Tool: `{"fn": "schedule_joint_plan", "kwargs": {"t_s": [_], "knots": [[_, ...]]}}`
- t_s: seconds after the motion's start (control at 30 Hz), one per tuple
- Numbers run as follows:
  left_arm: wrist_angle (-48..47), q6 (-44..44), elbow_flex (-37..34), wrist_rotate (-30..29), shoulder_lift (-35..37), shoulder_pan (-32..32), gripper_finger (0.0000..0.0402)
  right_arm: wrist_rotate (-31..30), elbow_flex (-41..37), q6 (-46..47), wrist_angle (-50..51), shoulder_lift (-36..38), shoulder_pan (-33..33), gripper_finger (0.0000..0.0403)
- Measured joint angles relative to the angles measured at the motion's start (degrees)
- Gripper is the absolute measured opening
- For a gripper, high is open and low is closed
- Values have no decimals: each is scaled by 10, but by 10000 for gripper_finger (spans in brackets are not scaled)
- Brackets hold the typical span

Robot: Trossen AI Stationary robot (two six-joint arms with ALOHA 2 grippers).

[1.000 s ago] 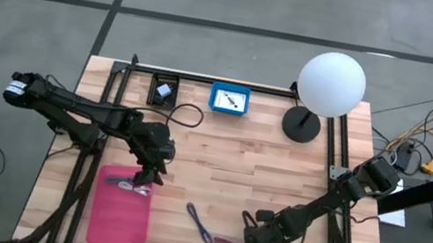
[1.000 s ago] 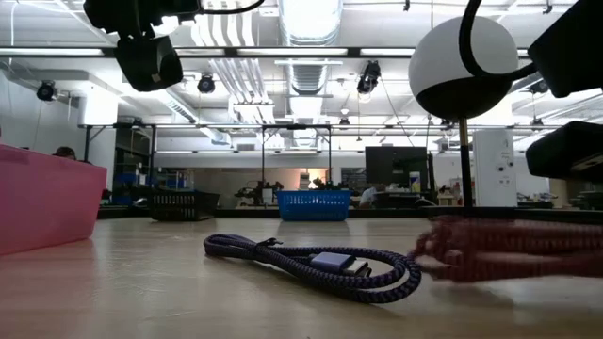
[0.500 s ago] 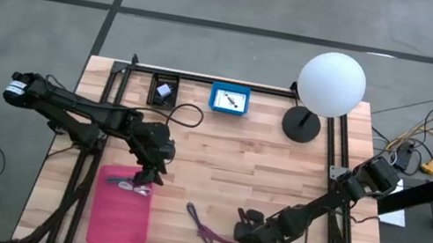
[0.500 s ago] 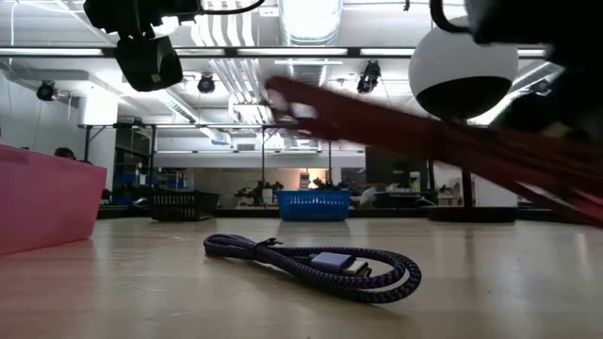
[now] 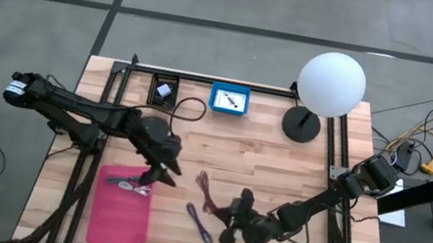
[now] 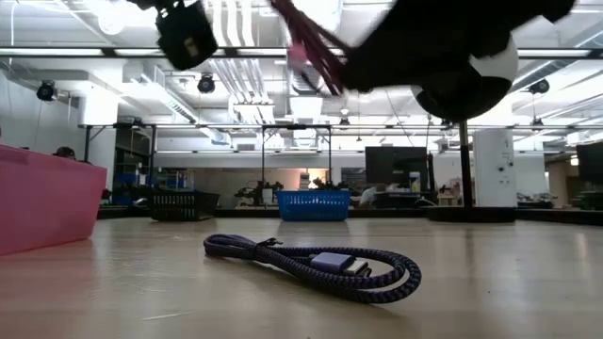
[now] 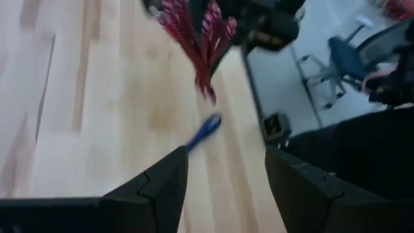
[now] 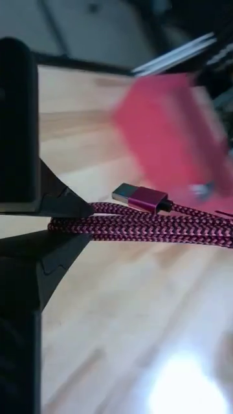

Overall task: Pick and place items into bin
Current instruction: Put the pink tied charger cable into the red bin

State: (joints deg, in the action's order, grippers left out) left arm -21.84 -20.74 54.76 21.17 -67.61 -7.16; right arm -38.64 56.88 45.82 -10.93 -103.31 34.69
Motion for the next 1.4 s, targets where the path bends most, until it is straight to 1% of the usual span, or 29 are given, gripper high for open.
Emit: {"fn": "schedule_joint_plan", "kwargs": {"t_s": [0.17, 0.23, 0.3, 0.33, 0.5, 0.6, 0.83, 0.97, 1.03, 1.1, 1.37, 1.4], "knots": [[89, 7, 0, -10, -1, 0, 190, -63, -1, -66, -95, 0, -5, 13], [131, 7, -3, -37, -4, 0, 190, -79, -1, -88, -121, 1, -9, 13], [185, 7, -8, -74, -13, 0, 190, -81, -1, -109, -136, 1, -15, 13], [211, 7, -9, -83, -20, 0, 190, -82, -1, -118, -141, 1, -19, 13], [299, 21, -10, -84, -54, 0, 190, -82, -2, -129, -151, 1, -37, 13], [315, 17, -10, -82, -67, 0, 190, -81, -2, -131, -151, 1, -40, 13], [316, 2, -10, -79, -77, 0, 190, -72, -2, -129, -151, 1, -40, 13], [319, 16, -10, -80, -78, 0, 187, -63, -2, -128, -152, 1, -40, 13], [319, 31, -10, -81, -78, 0, 174, -63, -1, -128, -152, 1, -40, 13], [319, 39, -10, -81, -78, 0, 152, -63, -1, -129, -152, 1, -40, 13], [319, 46, -10, -82, -79, 1, 25, -63, -1, -129, -151, 1, -40, 13], [319, 46, -10, -82, -79, 1, 15, -63, -1, -128, -150, 1, -40, 13]]}}
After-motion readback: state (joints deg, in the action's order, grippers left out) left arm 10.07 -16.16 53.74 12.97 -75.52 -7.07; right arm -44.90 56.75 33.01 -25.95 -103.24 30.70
